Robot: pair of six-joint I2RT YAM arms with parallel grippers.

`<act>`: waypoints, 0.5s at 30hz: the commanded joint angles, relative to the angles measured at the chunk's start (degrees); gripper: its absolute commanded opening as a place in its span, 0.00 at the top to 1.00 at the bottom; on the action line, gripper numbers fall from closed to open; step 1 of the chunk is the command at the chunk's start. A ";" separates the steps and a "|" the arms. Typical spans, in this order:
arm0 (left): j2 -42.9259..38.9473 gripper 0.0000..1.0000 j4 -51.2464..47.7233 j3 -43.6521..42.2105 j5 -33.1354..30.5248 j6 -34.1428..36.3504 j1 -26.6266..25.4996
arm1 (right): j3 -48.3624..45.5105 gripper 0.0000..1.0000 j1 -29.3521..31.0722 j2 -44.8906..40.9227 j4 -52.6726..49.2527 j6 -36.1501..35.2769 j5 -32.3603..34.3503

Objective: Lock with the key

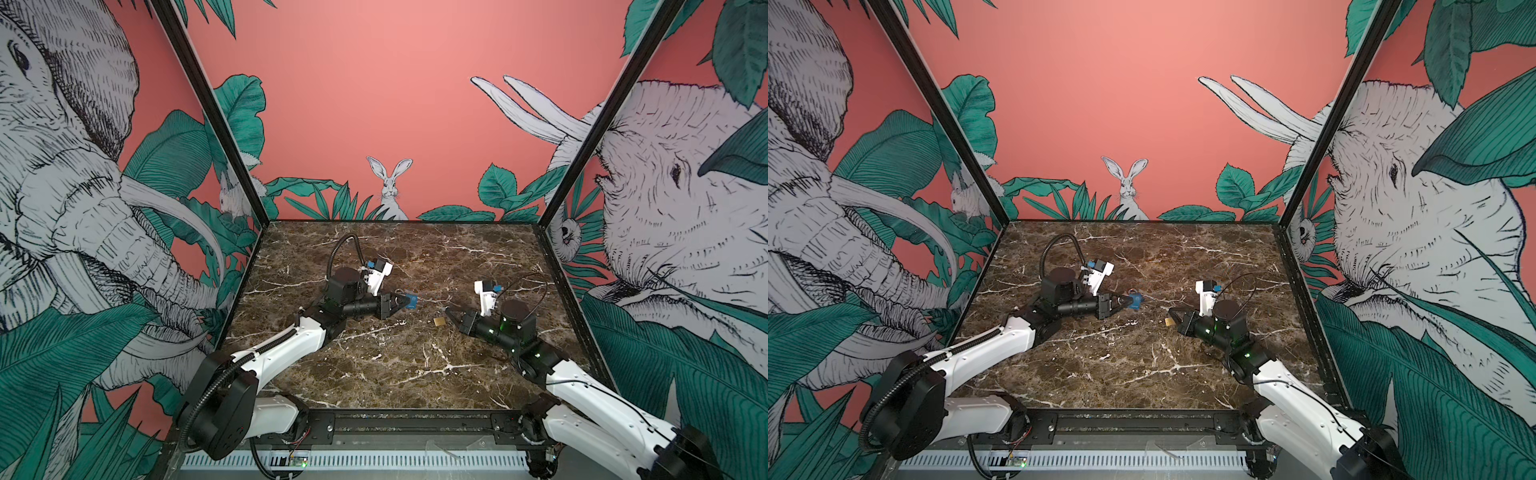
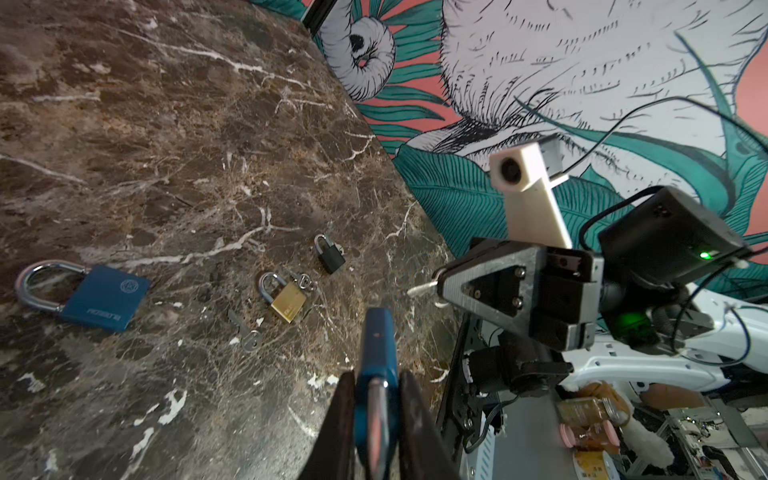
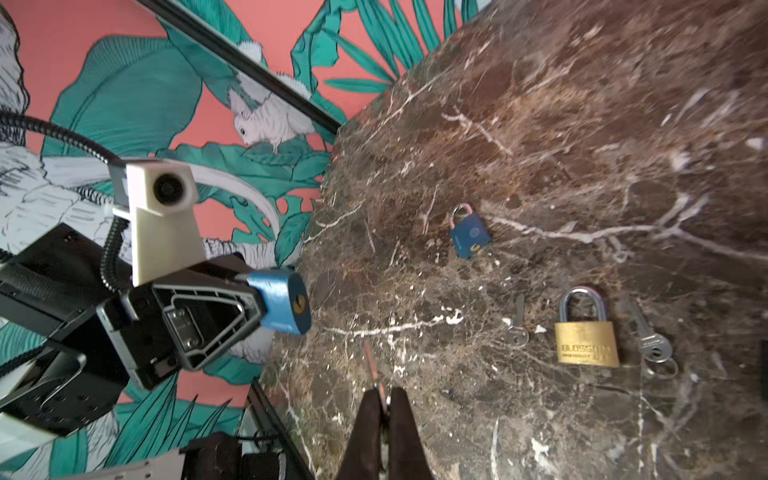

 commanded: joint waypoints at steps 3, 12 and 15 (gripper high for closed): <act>-0.74 1.00 -6.14 1.90 4.09 3.08 2.92 | -1.51 1.00 5.98 0.63 0.26 3.60 14.84; -7.33 1.00 -22.64 1.94 -9.93 13.31 3.44 | -1.84 1.00 12.92 21.23 17.20 6.90 16.63; -7.97 1.00 -26.25 3.59 -11.81 16.30 3.44 | 1.02 1.00 14.40 29.66 23.13 6.86 15.82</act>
